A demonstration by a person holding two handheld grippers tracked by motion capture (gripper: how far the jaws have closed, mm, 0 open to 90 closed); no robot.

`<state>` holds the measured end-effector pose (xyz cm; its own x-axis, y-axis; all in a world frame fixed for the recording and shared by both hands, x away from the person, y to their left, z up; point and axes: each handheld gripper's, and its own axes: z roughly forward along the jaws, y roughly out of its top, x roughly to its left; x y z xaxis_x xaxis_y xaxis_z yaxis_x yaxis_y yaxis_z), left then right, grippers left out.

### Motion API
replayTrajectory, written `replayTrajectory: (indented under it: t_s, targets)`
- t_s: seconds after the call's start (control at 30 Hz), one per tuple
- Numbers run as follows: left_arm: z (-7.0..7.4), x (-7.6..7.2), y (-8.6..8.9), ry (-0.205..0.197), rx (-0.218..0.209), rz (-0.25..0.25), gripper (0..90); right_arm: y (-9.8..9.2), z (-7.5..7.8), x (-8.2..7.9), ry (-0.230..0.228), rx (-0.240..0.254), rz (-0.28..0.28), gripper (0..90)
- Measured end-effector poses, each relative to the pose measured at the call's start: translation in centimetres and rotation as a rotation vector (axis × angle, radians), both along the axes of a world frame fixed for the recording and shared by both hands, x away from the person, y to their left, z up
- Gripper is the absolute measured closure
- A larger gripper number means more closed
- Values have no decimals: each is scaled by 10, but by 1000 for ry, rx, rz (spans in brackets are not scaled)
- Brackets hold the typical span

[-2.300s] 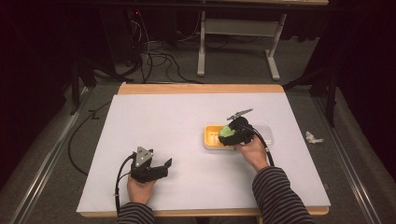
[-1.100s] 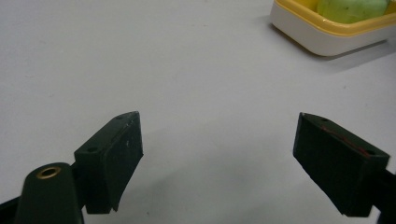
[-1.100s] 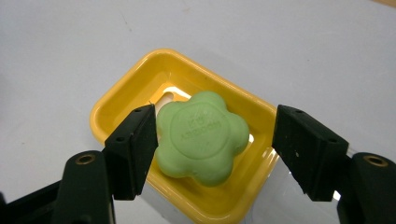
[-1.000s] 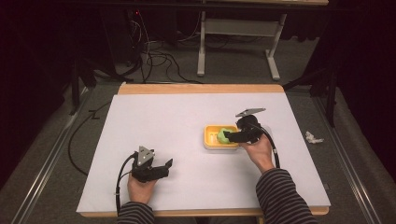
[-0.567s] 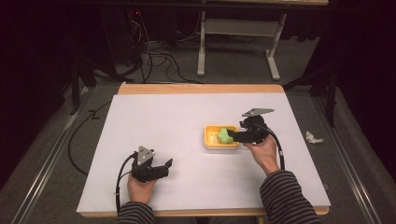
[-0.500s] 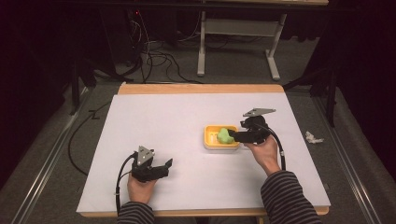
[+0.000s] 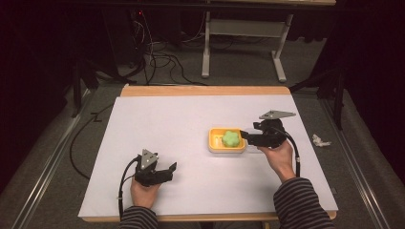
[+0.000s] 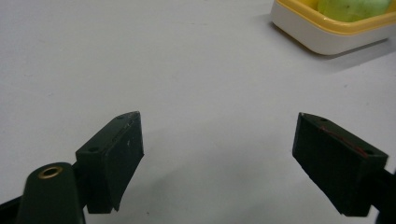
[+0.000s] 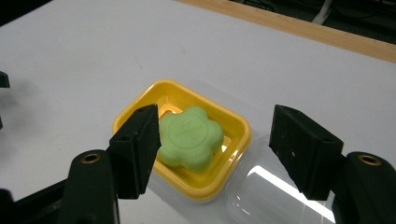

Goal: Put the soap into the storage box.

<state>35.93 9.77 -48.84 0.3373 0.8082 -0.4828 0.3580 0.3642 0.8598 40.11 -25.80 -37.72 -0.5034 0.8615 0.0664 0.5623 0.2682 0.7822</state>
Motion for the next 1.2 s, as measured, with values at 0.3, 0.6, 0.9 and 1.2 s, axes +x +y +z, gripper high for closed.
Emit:
replayTrajectory:
  t_s: [0.3,0.6,0.9,1.2]
  targets:
    - [0,0,0,5,4,-1,169,-21,10,-14,-33,37,-22,345]
    - [0,0,1,-1,3,-2,167,-26,16,-25,-69,45,-20,356]
    - [0,0,1,0,1,0,165,-38,19,-35,-94,50,-56,338]
    - [0,1,1,6,-3,2,165,-52,16,-49,-102,64,-79,340]
